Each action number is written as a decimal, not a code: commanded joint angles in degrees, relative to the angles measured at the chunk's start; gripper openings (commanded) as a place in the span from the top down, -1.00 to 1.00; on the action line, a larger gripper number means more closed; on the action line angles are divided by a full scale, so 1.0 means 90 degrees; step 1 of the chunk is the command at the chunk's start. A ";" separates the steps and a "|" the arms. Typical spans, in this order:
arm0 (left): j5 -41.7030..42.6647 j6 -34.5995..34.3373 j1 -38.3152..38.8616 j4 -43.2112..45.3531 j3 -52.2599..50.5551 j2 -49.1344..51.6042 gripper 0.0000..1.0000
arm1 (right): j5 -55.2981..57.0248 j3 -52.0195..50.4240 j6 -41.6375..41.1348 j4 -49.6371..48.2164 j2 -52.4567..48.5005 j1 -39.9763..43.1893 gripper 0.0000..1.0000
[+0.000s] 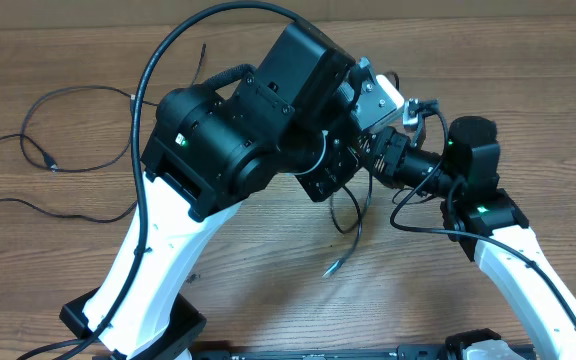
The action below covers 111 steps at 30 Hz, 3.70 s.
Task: Untangle cables
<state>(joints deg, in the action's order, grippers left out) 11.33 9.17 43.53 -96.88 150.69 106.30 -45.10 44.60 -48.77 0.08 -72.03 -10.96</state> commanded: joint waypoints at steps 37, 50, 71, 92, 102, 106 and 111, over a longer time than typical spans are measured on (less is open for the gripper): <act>-0.6657 -0.3526 -0.0005 0.0075 0.0022 -0.3220 0.92 | 0.1576 0.0126 0.0816 0.2363 -0.0078 0.0012 -1.00; -0.4758 -0.3104 -0.0002 0.0073 0.0022 -0.2572 0.91 | 0.1571 0.0126 0.0814 0.2373 -0.0078 0.0012 -1.00; -0.4554 -0.3565 -0.0012 0.0012 0.0024 -0.2059 0.91 | 0.1557 0.0126 0.0950 0.2470 -0.0078 0.0012 -1.00; -0.3441 -0.3082 -0.0012 0.0010 -0.0066 -0.2766 0.92 | 0.1576 0.0126 0.0976 0.2489 -0.0078 0.0012 -1.00; -0.4379 -0.3507 -0.0012 0.0010 -0.1763 -0.3764 0.92 | 0.1576 0.0126 0.0976 0.2484 -0.0078 0.0012 -1.00; -0.4473 -0.3900 -0.0012 0.0010 -0.2761 -0.4155 0.92 | 0.1576 0.0126 0.0976 0.2484 -0.0078 0.0012 -1.00; -0.4498 -0.4189 -0.0012 0.0010 -0.3674 -0.4464 0.91 | 0.1574 0.0126 0.0976 0.2487 -0.0078 0.0012 -1.00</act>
<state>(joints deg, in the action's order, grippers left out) -27.16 -25.04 43.53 -97.01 121.58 67.42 -31.11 44.62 -40.45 22.72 -72.64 -10.96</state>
